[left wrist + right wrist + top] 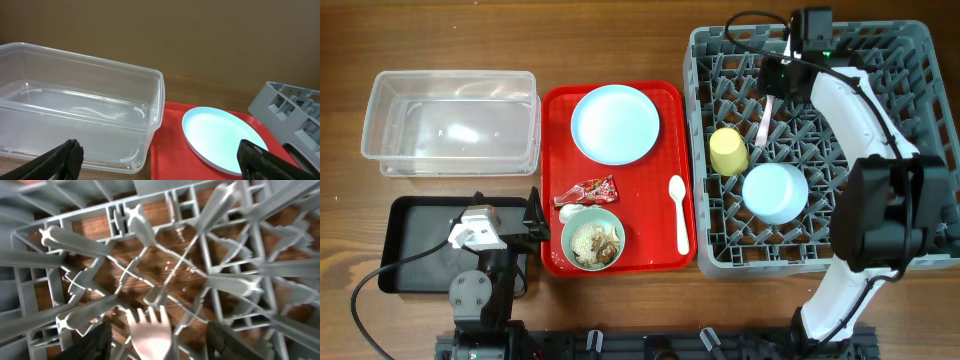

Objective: Sort waste into correct bins and load items into the dishwasher rack
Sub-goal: 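Carry the fork to the rack's back edge and insert it upright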

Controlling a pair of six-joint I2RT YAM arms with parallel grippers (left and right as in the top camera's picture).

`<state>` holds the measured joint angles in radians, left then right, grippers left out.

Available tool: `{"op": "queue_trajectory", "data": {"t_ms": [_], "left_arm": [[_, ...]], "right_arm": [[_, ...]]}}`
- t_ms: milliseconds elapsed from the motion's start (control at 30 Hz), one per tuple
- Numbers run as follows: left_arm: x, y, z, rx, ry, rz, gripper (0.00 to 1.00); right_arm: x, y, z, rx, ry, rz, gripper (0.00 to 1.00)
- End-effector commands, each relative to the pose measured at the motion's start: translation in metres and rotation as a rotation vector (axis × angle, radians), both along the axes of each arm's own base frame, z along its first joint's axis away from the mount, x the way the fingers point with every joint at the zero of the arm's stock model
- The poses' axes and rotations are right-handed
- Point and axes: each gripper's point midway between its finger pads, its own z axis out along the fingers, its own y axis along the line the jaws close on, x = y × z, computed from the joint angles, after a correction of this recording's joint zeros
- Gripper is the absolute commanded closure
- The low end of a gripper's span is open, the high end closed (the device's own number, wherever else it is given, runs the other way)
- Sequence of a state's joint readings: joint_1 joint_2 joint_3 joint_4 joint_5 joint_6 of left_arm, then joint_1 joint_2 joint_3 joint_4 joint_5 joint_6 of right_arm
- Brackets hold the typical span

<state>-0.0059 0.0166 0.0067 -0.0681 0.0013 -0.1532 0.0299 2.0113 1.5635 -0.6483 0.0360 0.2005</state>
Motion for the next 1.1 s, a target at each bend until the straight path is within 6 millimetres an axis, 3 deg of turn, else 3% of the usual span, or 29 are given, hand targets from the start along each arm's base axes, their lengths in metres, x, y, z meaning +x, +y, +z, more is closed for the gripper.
{"op": "queue_trajectory", "data": {"t_ms": [0, 167, 267, 467, 567, 667, 767, 933, 1067], "left_arm": [[0.0, -0.002, -0.003, 0.018, 0.012, -0.013, 0.0], [0.0, -0.002, -0.003, 0.018, 0.012, -0.013, 0.0], [0.0, -0.002, -0.003, 0.018, 0.012, -0.013, 0.0], [0.0, -0.002, -0.003, 0.018, 0.011, -0.013, 0.0], [0.0, -0.002, -0.003, 0.018, 0.012, -0.013, 0.0], [0.0, -0.002, -0.003, 0.018, 0.012, -0.013, 0.0], [0.0, -0.002, -0.003, 0.018, 0.012, -0.013, 0.0], [0.0, -0.002, -0.003, 0.018, 0.011, -0.013, 0.0], [0.0, -0.002, -0.003, 0.018, 0.012, -0.013, 0.0]], "right_arm": [[-0.005, 0.01, -0.02, 0.041, 0.042, 0.025, 0.45], [-0.007, 0.01, -0.023, 0.031, 0.047, 0.041, 0.49], [-0.011, 0.01, -0.028, 0.029, 0.059, 0.039, 0.59], [-0.012, 0.007, -0.036, 0.002, 0.049, 0.059, 0.67], [-0.005, 0.007, -0.011, -0.014, -0.003, 0.09, 0.76], [0.003, 0.007, 0.028, -0.015, -0.092, 0.09, 0.85], [0.007, 0.007, 0.062, -0.026, -0.18, 0.105, 0.85], [0.009, 0.01, 0.101, -0.046, -0.28, 0.15, 0.84], [0.001, 0.02, 0.097, -0.01, -0.25, 0.207, 0.88]]}}
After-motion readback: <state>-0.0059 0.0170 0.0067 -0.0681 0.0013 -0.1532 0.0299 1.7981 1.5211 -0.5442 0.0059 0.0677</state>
